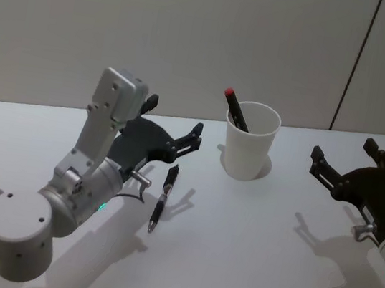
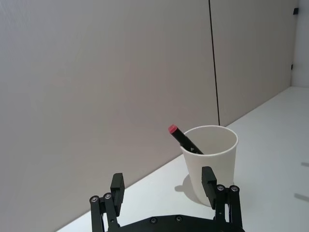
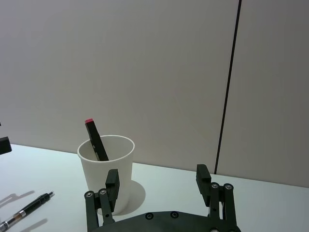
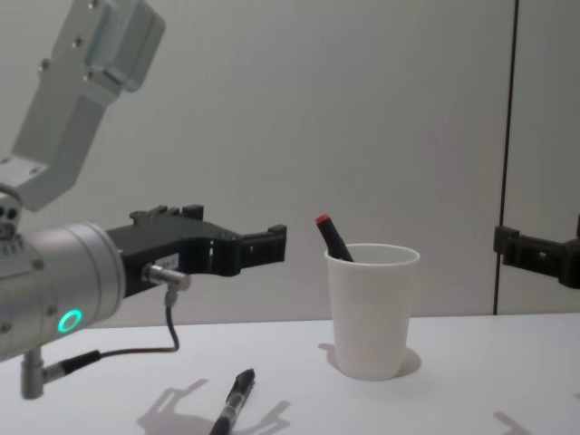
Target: Place the pen into the pen holder.
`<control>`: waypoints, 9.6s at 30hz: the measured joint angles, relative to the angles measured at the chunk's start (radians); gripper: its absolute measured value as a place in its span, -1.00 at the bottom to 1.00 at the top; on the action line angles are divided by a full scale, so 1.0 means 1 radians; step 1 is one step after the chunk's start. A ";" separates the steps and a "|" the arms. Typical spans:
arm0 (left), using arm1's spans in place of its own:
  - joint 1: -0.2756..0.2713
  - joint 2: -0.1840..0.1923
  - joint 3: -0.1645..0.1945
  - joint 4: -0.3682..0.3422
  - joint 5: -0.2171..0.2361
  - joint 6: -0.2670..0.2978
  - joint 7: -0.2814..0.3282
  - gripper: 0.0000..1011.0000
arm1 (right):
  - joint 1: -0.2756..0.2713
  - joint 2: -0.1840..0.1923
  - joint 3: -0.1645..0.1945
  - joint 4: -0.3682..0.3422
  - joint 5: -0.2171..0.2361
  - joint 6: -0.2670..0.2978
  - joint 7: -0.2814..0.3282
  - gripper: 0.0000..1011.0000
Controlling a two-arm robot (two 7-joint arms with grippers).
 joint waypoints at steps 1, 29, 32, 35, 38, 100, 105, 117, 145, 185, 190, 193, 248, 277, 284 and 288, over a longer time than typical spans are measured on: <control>0.003 0.003 -0.001 -0.005 -0.006 0.006 0.000 0.98 | 0.000 0.000 0.000 0.000 0.000 0.000 0.000 0.98; 0.122 0.054 -0.006 -0.154 -0.143 0.233 0.114 0.98 | 0.000 0.000 0.000 0.000 0.000 0.000 0.000 0.98; 0.130 0.049 -0.001 -0.158 -0.145 0.250 0.129 0.98 | 0.000 0.000 0.000 0.000 0.000 0.000 0.000 0.98; 0.136 0.042 0.003 -0.160 -0.148 0.267 0.144 0.98 | 0.000 0.000 0.000 0.000 0.000 0.000 0.000 0.98; 0.141 0.035 0.007 -0.160 -0.149 0.282 0.157 0.98 | 0.000 0.000 0.000 0.000 0.000 0.000 0.000 0.98; 0.109 -0.096 0.012 -0.030 -0.127 0.394 0.230 0.98 | 0.000 0.000 0.000 0.000 0.000 0.000 0.000 0.98; 0.112 -0.099 0.016 -0.034 -0.107 0.402 0.226 0.98 | 0.000 0.000 0.000 0.000 0.000 0.000 0.000 0.98; 0.118 -0.110 0.029 -0.048 -0.067 0.414 0.201 0.98 | 0.000 0.000 0.000 0.000 0.000 0.000 0.000 0.98; 0.119 -0.141 0.026 -0.045 -0.035 0.434 0.218 0.98 | 0.000 0.000 0.000 0.000 0.000 0.000 0.000 0.98; 0.115 -0.160 0.010 -0.037 -0.015 0.451 0.225 0.42 | 0.000 0.000 0.000 0.000 0.000 0.000 0.000 0.98; 0.115 -0.160 0.009 -0.037 -0.015 0.451 0.225 0.08 | 0.000 0.000 0.000 0.000 0.000 0.000 0.000 0.98; 0.115 -0.160 0.009 -0.037 -0.014 0.451 0.225 -0.05 | 0.000 0.000 0.000 0.000 0.000 0.000 0.000 0.98; 0.158 -0.098 -0.060 -0.152 0.010 0.214 0.259 -0.77 | 0.000 0.000 0.000 0.000 0.000 0.000 0.000 0.98; 0.130 -0.050 -0.119 -0.208 -0.089 0.048 -0.033 -0.77 | 0.000 0.000 0.000 0.000 0.000 0.000 0.000 0.98; 0.114 -0.051 -0.120 -0.197 -0.132 0.043 -0.129 -0.77 | 0.000 0.000 0.000 0.000 0.000 0.000 0.000 0.98; 0.105 -0.055 -0.119 -0.188 -0.158 0.045 -0.183 -0.77 | 0.000 0.000 0.000 0.000 0.000 0.000 0.000 0.98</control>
